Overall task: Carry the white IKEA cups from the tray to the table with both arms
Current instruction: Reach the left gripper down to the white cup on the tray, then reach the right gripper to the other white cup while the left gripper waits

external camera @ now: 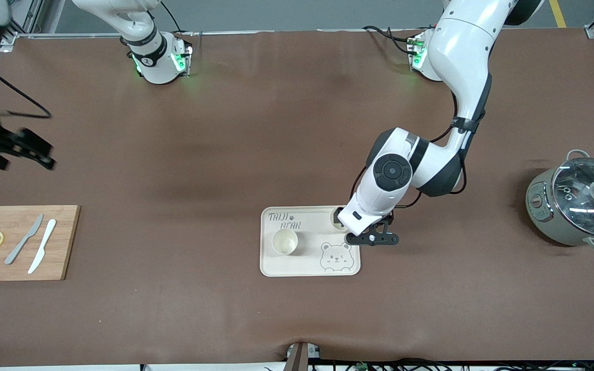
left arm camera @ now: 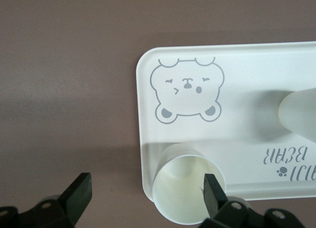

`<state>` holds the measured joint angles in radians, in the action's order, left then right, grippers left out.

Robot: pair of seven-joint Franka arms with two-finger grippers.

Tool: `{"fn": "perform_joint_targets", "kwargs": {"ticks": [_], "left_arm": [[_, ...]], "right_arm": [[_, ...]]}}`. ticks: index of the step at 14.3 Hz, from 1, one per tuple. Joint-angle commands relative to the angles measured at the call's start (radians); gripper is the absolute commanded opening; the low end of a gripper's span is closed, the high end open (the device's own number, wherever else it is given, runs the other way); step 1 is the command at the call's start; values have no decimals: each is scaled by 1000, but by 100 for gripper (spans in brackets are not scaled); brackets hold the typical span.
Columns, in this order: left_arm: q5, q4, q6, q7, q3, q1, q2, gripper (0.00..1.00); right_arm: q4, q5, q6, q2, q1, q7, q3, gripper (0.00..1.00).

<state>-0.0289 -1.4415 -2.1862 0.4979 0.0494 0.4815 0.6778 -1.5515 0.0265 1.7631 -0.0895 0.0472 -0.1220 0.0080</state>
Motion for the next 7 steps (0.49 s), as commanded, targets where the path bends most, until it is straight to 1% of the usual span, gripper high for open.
{"fn": "perform_joint_targets", "kwargs": {"ticks": [1,2,3,7], "left_arm": [[-26,-28,-35,24,-6,8,2,100],[-26,-57,-73,24,-6,8,0,100],[-25,-77,-102,27,-8,9,-1,100],[-38,-117,-132,51,-10,26,-3,100]], "right_arm": [[126,36,25,-171,92,-169,-3,100],[136,58,76,-205,120,-206,-6,100],[139,59,132,-243,156,-241,-5,100],[140,62,303,-346,268,-405,-6,100]]}}
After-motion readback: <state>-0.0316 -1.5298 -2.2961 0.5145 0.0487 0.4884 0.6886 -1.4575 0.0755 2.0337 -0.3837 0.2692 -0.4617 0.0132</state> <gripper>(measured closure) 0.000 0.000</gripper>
